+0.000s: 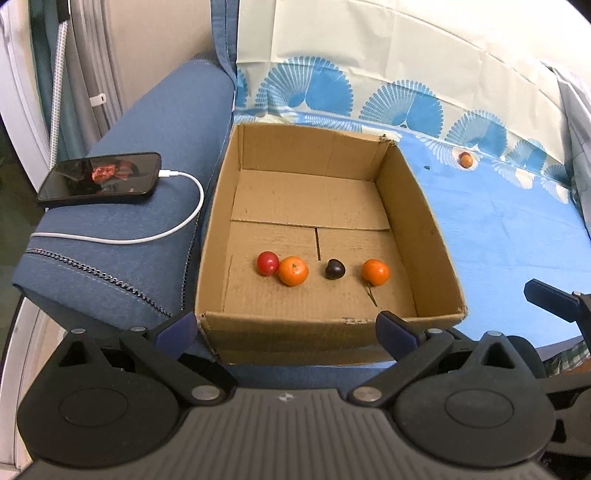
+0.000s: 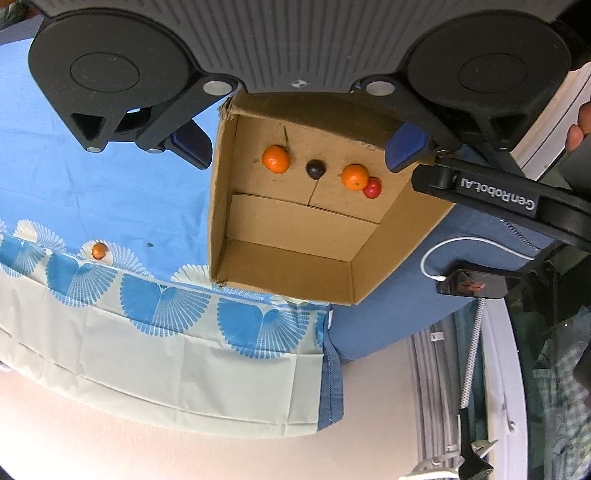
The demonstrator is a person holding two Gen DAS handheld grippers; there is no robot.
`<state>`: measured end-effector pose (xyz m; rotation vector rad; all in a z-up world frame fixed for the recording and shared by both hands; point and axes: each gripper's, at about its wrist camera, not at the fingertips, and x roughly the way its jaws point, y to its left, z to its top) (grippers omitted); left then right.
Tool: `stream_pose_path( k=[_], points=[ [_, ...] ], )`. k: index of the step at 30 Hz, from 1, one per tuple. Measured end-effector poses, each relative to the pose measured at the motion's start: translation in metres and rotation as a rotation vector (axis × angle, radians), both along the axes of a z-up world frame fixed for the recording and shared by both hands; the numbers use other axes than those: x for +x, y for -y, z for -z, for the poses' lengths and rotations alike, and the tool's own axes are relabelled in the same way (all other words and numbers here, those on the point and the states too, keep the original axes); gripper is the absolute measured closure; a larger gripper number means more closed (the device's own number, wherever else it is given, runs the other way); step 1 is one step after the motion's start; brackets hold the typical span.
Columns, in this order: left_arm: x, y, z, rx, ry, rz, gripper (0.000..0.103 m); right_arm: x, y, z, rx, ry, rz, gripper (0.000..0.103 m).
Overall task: Organize fruits
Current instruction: 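Move both open tools from the box toward the last tangerine on the sheet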
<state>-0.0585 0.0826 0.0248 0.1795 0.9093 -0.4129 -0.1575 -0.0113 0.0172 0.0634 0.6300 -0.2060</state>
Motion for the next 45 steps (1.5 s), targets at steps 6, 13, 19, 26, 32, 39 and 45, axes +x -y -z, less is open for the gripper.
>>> stream_pose_path(
  k=[6,13,19,26,32,39,45],
  points=[
    [-0.013,-0.001,-0.008,-0.007,0.029,-0.001,0.0,-0.012,-0.005,-0.007,-0.014,0.027,0.004,0.001],
    [-0.02,0.001,-0.013,-0.007,0.045,0.008,0.0,-0.019,-0.003,-0.009,-0.016,0.043,0.017,0.001],
    [-0.019,0.002,-0.013,-0.004,0.046,0.013,0.0,-0.021,-0.002,-0.008,-0.01,0.046,0.022,0.001],
    [-0.016,0.005,-0.013,0.006,0.039,0.014,0.0,-0.018,0.001,-0.006,0.0,0.041,0.024,0.001],
    [-0.013,0.013,-0.011,0.019,0.035,0.021,0.0,-0.016,0.008,-0.003,0.016,0.039,0.038,0.001],
    [-0.004,0.035,-0.01,0.047,0.031,0.048,0.0,-0.014,0.028,0.001,0.04,0.042,0.06,0.001],
    [0.006,0.078,-0.017,0.054,0.048,0.104,0.0,-0.016,0.068,-0.005,0.013,0.073,0.112,0.001]
  ],
)
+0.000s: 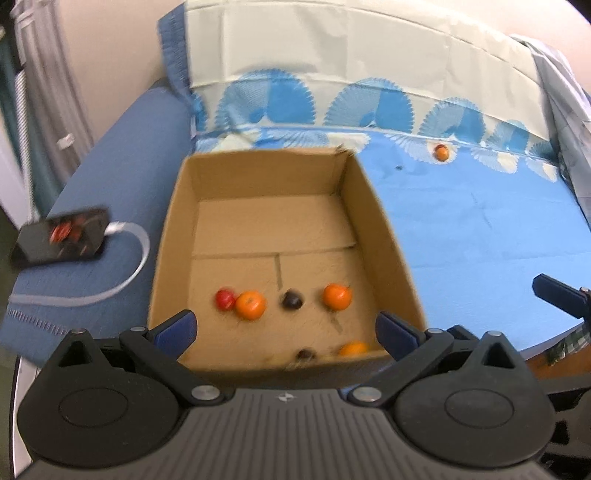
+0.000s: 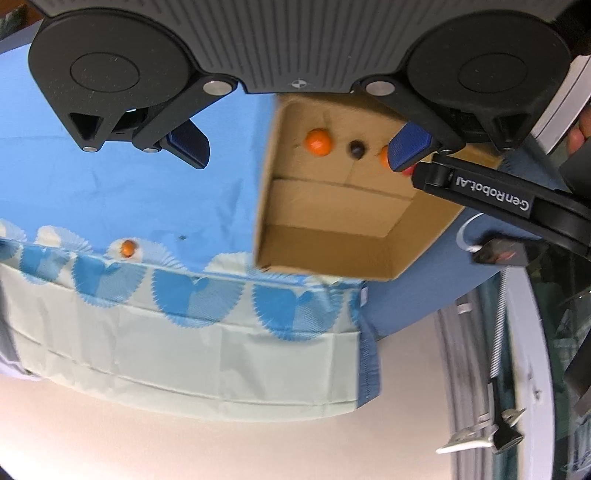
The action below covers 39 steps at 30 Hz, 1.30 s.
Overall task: Organize fruits
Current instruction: 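Move both open tools from the box toward the last tangerine on the sheet, then close left tool on the tangerine while right tool closes on the red tomato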
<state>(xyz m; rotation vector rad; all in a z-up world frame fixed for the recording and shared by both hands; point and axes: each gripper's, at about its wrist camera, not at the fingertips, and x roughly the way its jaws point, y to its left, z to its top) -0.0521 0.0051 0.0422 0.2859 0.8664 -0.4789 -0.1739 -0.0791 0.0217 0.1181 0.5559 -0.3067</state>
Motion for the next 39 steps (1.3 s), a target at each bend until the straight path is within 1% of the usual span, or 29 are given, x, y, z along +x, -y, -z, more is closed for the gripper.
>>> stream_pose_path(
  k=[3,6,9,13,17,19,20,22,24,26,27,30,34,37,38,39],
  points=[
    [0.007,0.032,-0.008,-0.009,0.02,0.047,0.0,-0.005,0.031,-0.004,-0.026,0.02,0.054,0.001],
    [0.02,0.071,-0.019,-0.027,0.032,0.089,0.0,-0.011,0.072,-0.008,-0.053,0.036,0.126,0.001],
    [0.036,0.115,-0.028,-0.063,0.036,0.128,0.0,-0.016,0.117,-0.007,-0.093,0.04,0.2,0.001],
    [0.063,0.183,-0.033,-0.1,0.034,0.18,0.0,-0.018,0.185,-0.002,-0.124,0.04,0.292,0.001],
    [0.096,0.265,-0.023,-0.108,0.055,0.238,0.0,-0.012,0.258,0.01,-0.129,0.05,0.376,0.001],
    [0.115,0.312,-0.009,-0.103,0.04,0.273,0.0,-0.001,0.3,0.022,-0.126,0.041,0.426,0.001],
    [0.127,0.338,0.002,-0.106,0.019,0.288,0.0,0.004,0.319,0.03,-0.118,0.032,0.445,0.001],
    [0.153,0.387,0.026,-0.113,-0.038,0.305,0.0,0.014,0.359,0.05,-0.093,0.01,0.49,0.001],
    [0.178,0.434,0.056,-0.116,-0.078,0.31,0.0,0.021,0.398,0.072,-0.05,-0.01,0.527,0.001],
    [0.201,0.481,0.09,-0.107,-0.09,0.302,0.0,0.027,0.43,0.095,-0.024,-0.021,0.546,0.001],
    [0.212,0.506,0.108,-0.091,-0.088,0.297,0.0,0.03,0.443,0.106,-0.019,-0.028,0.553,0.001],
    [0.241,0.564,0.15,-0.049,-0.085,0.282,0.0,0.045,0.483,0.139,-0.001,-0.048,0.554,0.001],
    [0.267,0.61,0.187,-0.017,-0.086,0.262,0.0,0.067,0.529,0.178,0.042,-0.066,0.554,0.001],
    [0.277,0.625,0.205,0.021,-0.061,0.256,0.001,0.083,0.552,0.198,0.065,-0.06,0.546,0.001],
    [0.279,0.626,0.209,0.024,-0.057,0.265,0.012,0.089,0.558,0.203,0.067,-0.057,0.542,0.001],
    [0.281,0.627,0.212,0.027,-0.058,0.281,0.039,0.095,0.564,0.208,0.071,-0.056,0.542,0.001]
  ],
)
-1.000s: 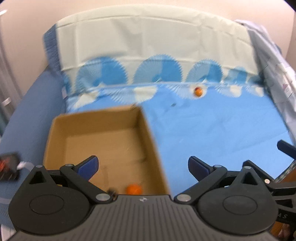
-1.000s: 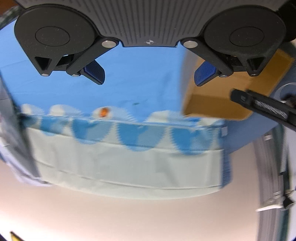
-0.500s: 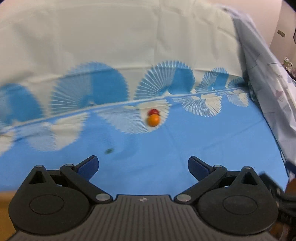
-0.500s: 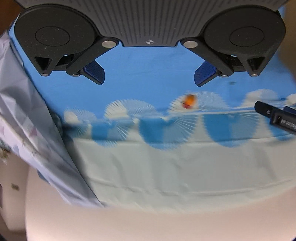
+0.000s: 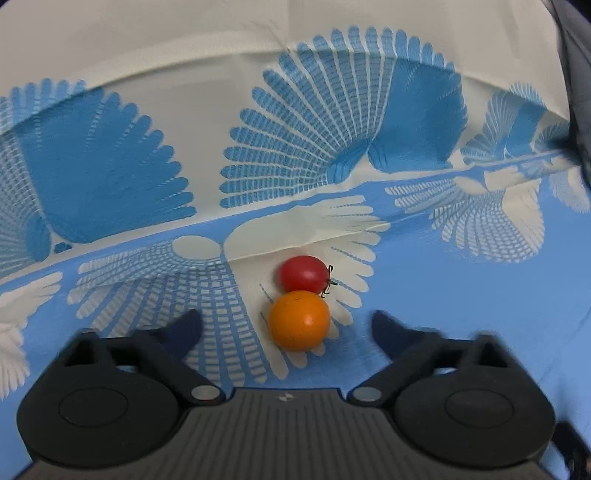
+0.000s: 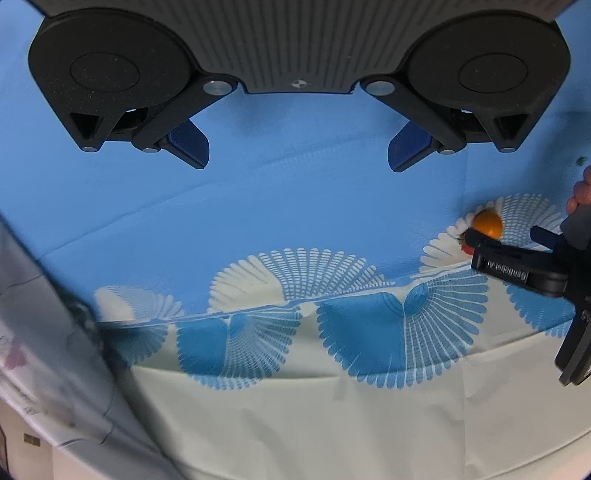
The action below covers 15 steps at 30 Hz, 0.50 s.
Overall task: Organize fruits
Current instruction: 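Close left tool on the tangerine while right tool closes on the red tomato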
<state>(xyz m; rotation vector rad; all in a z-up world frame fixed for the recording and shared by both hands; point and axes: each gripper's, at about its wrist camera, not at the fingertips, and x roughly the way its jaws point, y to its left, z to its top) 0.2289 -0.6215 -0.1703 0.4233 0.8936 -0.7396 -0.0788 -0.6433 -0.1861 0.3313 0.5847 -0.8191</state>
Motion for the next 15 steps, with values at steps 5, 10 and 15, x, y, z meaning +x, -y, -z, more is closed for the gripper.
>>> stream_pose_path(
  k=[5,10,15],
  points=[
    [0.014,-0.02,0.006,-0.045,0.002,0.036,0.061,0.039,0.017,0.013,0.045,0.05,-0.028,0.001],
    [0.035,-0.069,-0.006,-0.059,0.018,0.028,0.061,0.103,0.011,0.021,0.065,0.104,-0.149,0.001],
    [0.06,-0.105,-0.001,0.0,0.01,-0.006,0.061,0.171,-0.02,0.025,0.013,0.064,-0.288,0.001]
  ],
)
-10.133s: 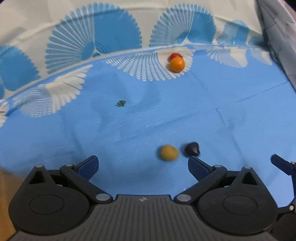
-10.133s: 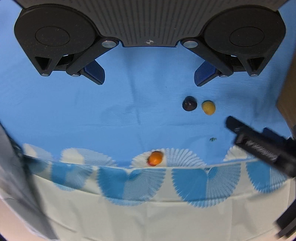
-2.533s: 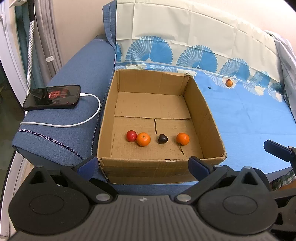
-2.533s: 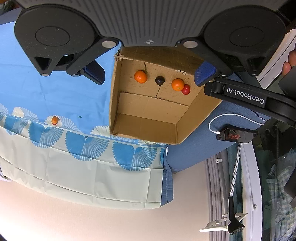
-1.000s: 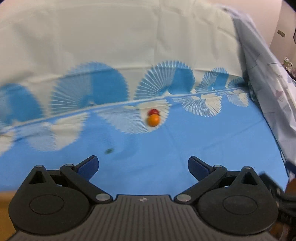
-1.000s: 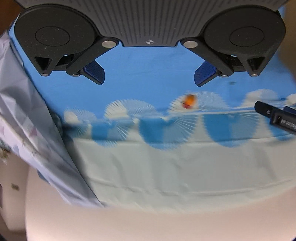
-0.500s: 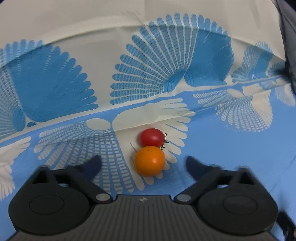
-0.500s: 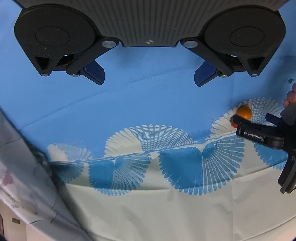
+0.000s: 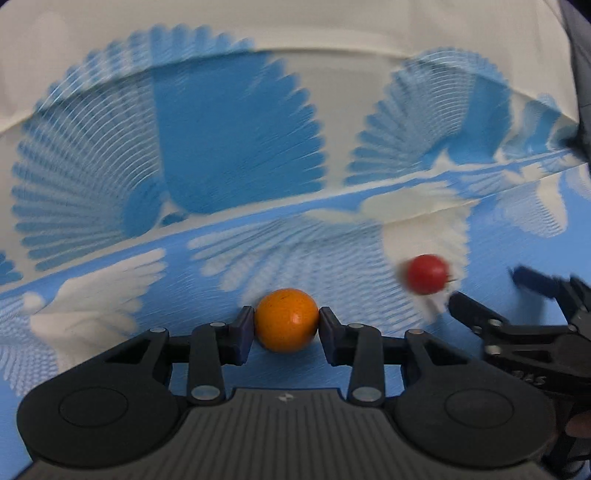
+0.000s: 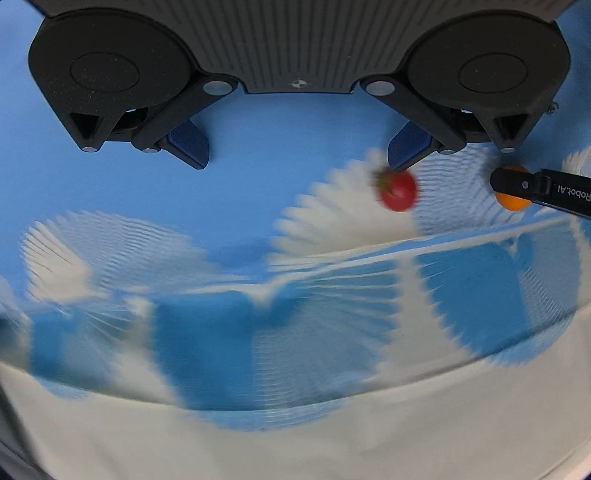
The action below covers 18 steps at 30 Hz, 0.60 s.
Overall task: Organize fruits
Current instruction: 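Close left tool on the tangerine while right tool closes on the red tomato, then carry the tangerine and red tomato over the box with both tools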
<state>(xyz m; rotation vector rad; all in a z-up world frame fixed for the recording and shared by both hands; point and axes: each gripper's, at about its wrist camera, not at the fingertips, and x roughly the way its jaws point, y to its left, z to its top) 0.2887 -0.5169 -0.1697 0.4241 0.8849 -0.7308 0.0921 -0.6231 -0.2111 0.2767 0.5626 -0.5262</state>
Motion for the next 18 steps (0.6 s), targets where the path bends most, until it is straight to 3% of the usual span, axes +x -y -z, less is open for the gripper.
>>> stream_pose_path(
  k=[5,9,14,18],
  points=[
    [0.004,-0.012,0.005,-0.006,-0.009,0.005,0.061,0.031,-0.028,-0.001,-0.08,-0.024,-0.118,0.007],
    [0.004,-0.021,0.001,-0.028,-0.011,0.003,0.061,0.036,-0.036,-0.007,-0.116,-0.027,-0.17,0.073],
    [-0.007,-0.047,-0.031,-0.094,-0.012,-0.033,0.061,0.006,-0.047,-0.033,-0.139,0.028,-0.116,0.073],
    [-0.038,-0.083,-0.068,-0.119,0.023,-0.056,0.061,-0.051,-0.074,-0.069,-0.058,0.103,-0.071,0.073]
  ],
)
